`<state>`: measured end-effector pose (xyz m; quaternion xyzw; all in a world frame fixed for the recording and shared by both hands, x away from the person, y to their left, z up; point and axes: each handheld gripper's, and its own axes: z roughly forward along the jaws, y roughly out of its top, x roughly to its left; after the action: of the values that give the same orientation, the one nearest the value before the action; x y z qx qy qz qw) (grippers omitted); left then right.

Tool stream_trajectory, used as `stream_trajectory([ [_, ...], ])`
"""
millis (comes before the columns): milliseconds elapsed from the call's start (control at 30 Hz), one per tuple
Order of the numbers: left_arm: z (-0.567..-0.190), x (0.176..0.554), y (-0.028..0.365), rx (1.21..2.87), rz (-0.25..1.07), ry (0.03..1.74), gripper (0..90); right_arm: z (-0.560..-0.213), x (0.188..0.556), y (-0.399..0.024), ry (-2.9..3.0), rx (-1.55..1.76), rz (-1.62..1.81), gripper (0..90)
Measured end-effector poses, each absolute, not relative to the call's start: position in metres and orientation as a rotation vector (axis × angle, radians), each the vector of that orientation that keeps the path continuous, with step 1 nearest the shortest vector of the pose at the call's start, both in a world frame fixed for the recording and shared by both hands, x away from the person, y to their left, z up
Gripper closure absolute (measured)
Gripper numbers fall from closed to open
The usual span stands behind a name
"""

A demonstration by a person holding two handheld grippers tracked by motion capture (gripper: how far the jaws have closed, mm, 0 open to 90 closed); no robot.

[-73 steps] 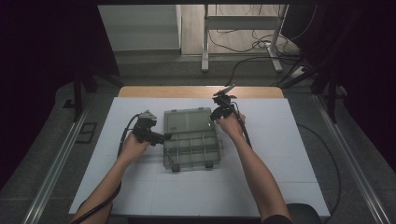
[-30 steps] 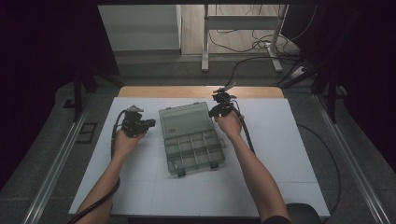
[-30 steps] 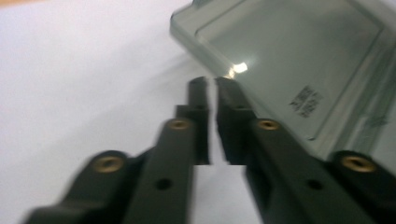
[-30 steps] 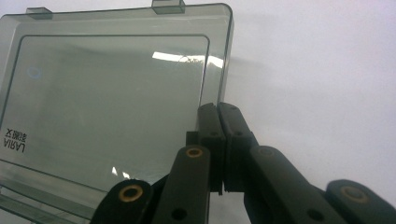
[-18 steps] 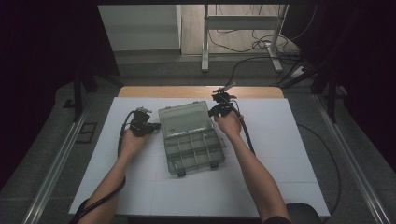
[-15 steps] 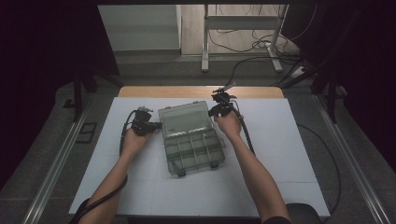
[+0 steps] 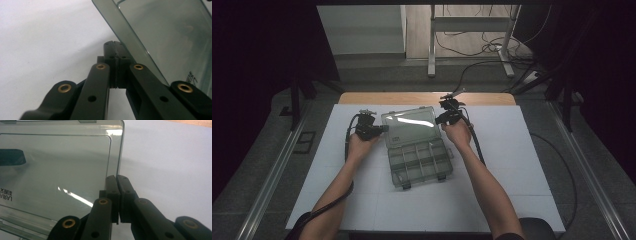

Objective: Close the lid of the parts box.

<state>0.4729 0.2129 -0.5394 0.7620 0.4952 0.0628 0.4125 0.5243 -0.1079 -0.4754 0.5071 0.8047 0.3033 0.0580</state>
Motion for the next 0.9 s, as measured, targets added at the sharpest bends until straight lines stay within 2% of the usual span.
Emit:
stream_trajectory([
  [133, -0.537, 0.472, 0.213, 1.896, 0.148, 1.233, 90.0, -0.476, 0.525, -0.109, 2.471, 1.537, 0.903, 83.4],
  [900, -0.510, 0.466, 0.210, 1.916, 0.214, 1.157, 89.9, -0.461, 0.506, -0.119, 2.443, 1.463, 0.971, 85.0],
])
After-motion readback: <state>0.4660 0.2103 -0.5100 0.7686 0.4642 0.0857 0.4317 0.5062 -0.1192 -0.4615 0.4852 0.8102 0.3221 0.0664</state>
